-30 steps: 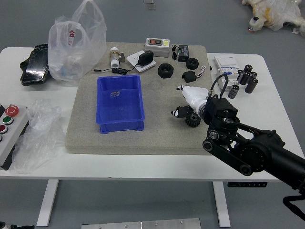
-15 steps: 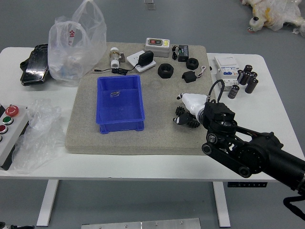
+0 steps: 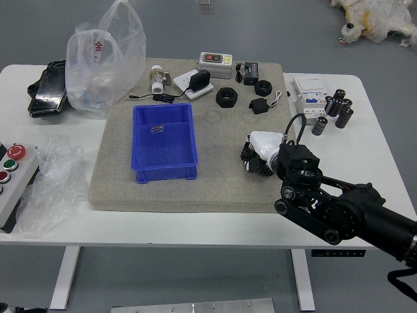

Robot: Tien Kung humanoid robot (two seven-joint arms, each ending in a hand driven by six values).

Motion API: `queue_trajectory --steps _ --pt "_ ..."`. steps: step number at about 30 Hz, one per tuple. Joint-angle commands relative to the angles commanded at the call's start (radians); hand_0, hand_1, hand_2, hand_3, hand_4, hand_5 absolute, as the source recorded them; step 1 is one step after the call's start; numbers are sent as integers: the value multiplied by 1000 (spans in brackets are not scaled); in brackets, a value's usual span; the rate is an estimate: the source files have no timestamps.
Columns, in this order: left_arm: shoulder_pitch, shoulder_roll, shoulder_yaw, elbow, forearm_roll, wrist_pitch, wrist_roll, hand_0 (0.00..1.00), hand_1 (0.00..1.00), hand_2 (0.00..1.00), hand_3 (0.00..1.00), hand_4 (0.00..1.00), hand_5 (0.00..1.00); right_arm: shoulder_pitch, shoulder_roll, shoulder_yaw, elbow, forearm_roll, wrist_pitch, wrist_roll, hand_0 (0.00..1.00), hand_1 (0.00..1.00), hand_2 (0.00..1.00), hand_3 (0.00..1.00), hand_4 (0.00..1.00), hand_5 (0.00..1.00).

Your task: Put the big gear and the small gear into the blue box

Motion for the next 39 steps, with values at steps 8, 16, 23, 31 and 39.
queue_trajectory --steps 8,16,23,31,39 --pt "1 0 -1 0 1 0 1 649 597 571 635 631 289 5 2 7 1 0 -38 0 301 413 373 517 520 54" --pt "1 2 -12 -2 14 -1 9 649 597 570 635 630 289 65 20 12 10 -29 -78 7 299 411 367 513 528 61" --pt "0 1 -18 -4 23 -3 14 649 595 569 635 630 289 131 62 -57 15 6 -183 126 298 415 362 504 525 76" --pt "4 0 -27 -6 33 -4 22 649 595 568 634 629 288 159 101 -125 46 88 -268 283 320 423 383 504 536 69" --pt "-1 1 -26 -5 35 -5 19 648 595 568 635 630 288 180 109 -159 54 129 -170 320 517 766 889 942 583 278"
